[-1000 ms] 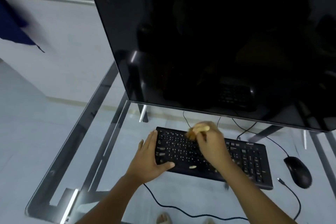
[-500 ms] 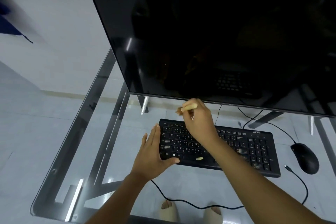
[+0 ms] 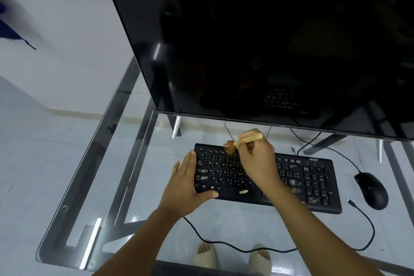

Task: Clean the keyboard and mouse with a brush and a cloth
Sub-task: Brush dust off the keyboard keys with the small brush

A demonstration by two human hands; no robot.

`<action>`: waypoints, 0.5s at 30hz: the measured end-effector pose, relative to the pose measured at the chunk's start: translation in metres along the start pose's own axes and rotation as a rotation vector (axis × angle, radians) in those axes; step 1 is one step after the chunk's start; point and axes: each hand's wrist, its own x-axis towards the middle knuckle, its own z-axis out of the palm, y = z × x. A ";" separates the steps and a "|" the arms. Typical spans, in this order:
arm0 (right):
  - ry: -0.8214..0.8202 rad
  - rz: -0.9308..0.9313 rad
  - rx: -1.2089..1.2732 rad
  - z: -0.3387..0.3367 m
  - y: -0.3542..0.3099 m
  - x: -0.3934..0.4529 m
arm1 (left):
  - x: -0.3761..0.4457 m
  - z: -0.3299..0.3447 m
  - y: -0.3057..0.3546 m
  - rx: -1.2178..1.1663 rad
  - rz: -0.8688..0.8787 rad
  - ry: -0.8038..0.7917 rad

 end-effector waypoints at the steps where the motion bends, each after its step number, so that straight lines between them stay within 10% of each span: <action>1: -0.062 0.004 0.004 -0.001 -0.001 -0.002 | 0.000 0.000 0.000 0.002 0.004 0.002; 3: -0.221 0.009 -0.093 0.000 0.000 -0.007 | 0.000 0.000 -0.001 -0.002 0.006 0.001; 7: 0.074 0.007 0.055 -0.008 0.002 -0.006 | 0.000 -0.001 -0.002 -0.007 0.021 -0.014; 11: -0.227 0.067 -0.127 -0.004 0.001 -0.017 | -0.001 -0.005 -0.005 0.000 0.046 -0.034; 15: -0.063 0.130 0.048 -0.002 -0.006 -0.035 | -0.005 -0.009 0.001 -0.099 0.062 0.007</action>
